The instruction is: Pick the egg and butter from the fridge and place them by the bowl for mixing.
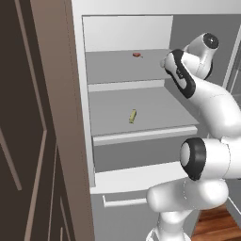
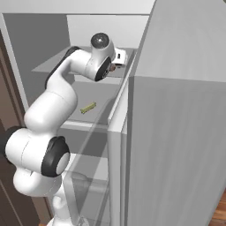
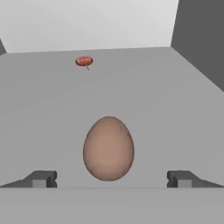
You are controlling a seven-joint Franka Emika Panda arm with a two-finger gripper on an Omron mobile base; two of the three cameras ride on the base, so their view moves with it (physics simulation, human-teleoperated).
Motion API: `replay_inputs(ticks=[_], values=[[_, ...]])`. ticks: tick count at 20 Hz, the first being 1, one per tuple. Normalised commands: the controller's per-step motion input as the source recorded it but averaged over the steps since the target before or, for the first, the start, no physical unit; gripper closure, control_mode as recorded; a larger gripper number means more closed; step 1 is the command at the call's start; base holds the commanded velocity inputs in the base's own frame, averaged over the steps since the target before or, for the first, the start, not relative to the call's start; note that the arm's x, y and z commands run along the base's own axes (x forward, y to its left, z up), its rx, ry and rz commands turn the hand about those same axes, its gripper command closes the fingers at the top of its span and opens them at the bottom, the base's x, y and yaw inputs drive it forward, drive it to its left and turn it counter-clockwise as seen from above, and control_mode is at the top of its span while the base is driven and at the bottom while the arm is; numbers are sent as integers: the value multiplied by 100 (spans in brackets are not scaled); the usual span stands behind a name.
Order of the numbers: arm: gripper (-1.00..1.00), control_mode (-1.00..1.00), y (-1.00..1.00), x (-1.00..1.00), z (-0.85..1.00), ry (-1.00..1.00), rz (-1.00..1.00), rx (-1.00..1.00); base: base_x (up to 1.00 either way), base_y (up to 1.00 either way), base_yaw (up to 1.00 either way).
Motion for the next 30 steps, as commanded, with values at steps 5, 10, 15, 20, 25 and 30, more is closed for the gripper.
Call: replay_inputs(ticks=[5,10,15,20,25,30], values=[[-100,-100,0,4,-17,0,0,0,0,0,0],[-100,-100,0,6,-3,0,0,0,0,0,0],[-100,-100,6,15,0,1,0,0,0,0,0],[-100,-100,17,22,0,1,0,0,0,0,0],[-100,-100,8,37,0,0,0,0,0,0,0],[100,-100,0,32,0,0,0,0,0,0,0]])
